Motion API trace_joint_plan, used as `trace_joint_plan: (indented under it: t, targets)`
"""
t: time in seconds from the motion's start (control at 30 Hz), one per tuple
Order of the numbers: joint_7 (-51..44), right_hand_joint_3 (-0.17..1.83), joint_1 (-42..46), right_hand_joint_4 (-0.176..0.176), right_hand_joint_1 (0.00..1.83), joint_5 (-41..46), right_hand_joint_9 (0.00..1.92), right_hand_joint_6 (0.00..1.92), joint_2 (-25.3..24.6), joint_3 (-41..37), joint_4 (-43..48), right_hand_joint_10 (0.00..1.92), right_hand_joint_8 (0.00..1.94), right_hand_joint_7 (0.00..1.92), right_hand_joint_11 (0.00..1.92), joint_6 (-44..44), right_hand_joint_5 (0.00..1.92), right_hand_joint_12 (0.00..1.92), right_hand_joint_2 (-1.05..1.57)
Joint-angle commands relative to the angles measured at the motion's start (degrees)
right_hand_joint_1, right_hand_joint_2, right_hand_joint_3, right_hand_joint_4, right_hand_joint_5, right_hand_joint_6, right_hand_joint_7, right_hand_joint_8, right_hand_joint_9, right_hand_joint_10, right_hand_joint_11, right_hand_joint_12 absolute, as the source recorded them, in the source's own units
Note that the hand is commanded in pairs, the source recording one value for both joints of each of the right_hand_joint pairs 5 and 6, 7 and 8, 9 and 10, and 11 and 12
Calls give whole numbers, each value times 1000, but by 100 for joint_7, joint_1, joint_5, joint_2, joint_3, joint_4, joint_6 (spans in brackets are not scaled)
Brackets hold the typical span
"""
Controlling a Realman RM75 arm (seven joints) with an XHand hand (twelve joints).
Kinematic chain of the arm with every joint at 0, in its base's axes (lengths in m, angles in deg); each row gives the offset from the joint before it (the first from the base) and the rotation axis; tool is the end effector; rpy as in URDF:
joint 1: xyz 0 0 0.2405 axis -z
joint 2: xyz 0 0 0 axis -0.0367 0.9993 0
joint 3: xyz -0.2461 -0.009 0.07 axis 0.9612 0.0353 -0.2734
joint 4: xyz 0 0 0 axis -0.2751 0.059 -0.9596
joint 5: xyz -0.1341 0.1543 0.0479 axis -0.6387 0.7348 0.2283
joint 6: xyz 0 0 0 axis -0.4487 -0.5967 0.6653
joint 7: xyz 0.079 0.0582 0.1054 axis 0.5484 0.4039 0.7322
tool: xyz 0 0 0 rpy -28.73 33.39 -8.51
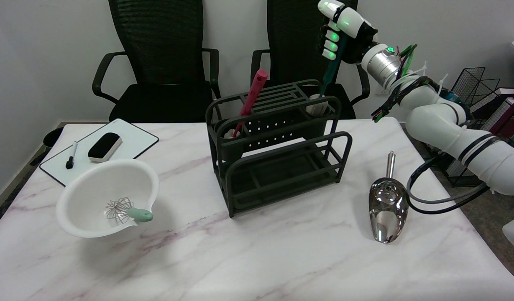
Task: Place the blue sponge bottle brush into the kitchen storage rack.
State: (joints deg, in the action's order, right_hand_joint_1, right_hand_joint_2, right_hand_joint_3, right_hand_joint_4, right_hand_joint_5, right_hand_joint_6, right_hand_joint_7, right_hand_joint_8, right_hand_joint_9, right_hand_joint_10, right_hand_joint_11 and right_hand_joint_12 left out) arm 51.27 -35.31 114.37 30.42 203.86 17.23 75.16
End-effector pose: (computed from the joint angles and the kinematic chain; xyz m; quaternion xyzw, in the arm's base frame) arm -0.1093 -0.4591 0.4242 0.5065 -0.4914 0.5740 0.4154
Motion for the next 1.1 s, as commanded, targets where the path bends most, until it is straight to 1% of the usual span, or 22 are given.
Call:
trace_joint_plan:
  t: [0.03, 0.1, 0.13, 0.17, 0.23, 0.27, 0.3, 0.33, 0.37, 0.5, 0.53, 0.57, 0.6, 0.63, 0.67, 0.77, 0.8, 0.9, 1.1]
  targets:
    - [17, 374, 188, 0, 888, -7, 1877, 1920, -46, 10, -82, 1877, 1873, 1873, 1766, -377, 1920, 1766, 1571]
    - [9, 383, 203, 0, 830, -7, 1758, 1920, -46, 10, -90, 1758, 1738, 1738, 1619, -409, 1920, 1619, 1571]
    - [9, 407, 212, 0, 809, -7, 1678, 1910, -46, 10, -90, 1678, 1645, 1645, 1504, -417, 1910, 1504, 1571]
    - [9, 448, 219, 0, 791, -7, 1599, 1832, -46, 10, -90, 1599, 1574, 1574, 1376, -425, 1832, 1376, 1571]
    - [13, 517, 247, 0, 772, -7, 1543, 1750, -46, 10, -90, 1543, 1519, 1519, 1255, -433, 1750, 1255, 1562]
    - [17, 600, 266, 0, 807, -7, 1495, 1673, -46, 10, -94, 1495, 1474, 1474, 1169, -448, 1673, 1169, 1426]
    - [17, 724, 298, 0, 844, -7, 1427, 1590, -46, 7, -102, 1427, 1422, 1422, 1101, -479, 1590, 1101, 1269]
    - [17, 809, 319, 0, 864, -7, 1361, 1540, -46, 2, -110, 1361, 1391, 1391, 1031, -513, 1540, 1031, 1167]
    - [17, 863, 331, 0, 878, -7, 1323, 1504, -50, 2, -121, 1323, 1369, 1369, 997, -547, 1504, 997, 1097]
    - [17, 979, 387, 0, 909, -7, 1222, 1437, -70, -1, -162, 1222, 1328, 1328, 920, -644, 1437, 920, 977]
    - [17, 1040, 398, 0, 926, -7, 1184, 1397, -70, -6, -166, 1184, 1308, 1308, 891, -671, 1397, 891, 917]
    - [17, 1186, 422, 0, 954, -7, 1120, 1293, -70, -9, -174, 1120, 1254, 1254, 851, -718, 1293, 851, 784]
    - [17, 1363, 443, 0, 989, -7, 1038, 1141, -70, -18, -182, 1038, 1172, 1172, 811, -765, 1141, 811, 627]
    - [17, 1490, 464, 0, 1041, -7, 946, 972, -70, -26, -190, 946, 1077, 1077, 772, -810, 972, 772, 511]
    - [17, 1510, 487, 0, 1102, -7, 869, 809, -66, -37, -202, 869, 995, 995, 740, -883, 809, 740, 468]
    - [9, 1448, 543, 0, 1102, -7, 785, 625, -50, -53, -226, 785, 901, 901, 709, -1108, 625, 709, 469]
    - [9, 1418, 563, 0, 1119, -7, 749, 512, -46, -69, -234, 749, 846, 846, 694, -1163, 512, 694, 461]
    - [-7, 1391, 657, 0, 1122, -15, 710, 428, -30, -180, -211, 710, 783, 783, 662, -1315, 428, 662, 420]
    - [-23, 1386, 1128, 0, 1109, -23, 674, 392, 17, -667, -134, 674, 721, 721, 621, -1718, 392, 621, 364]
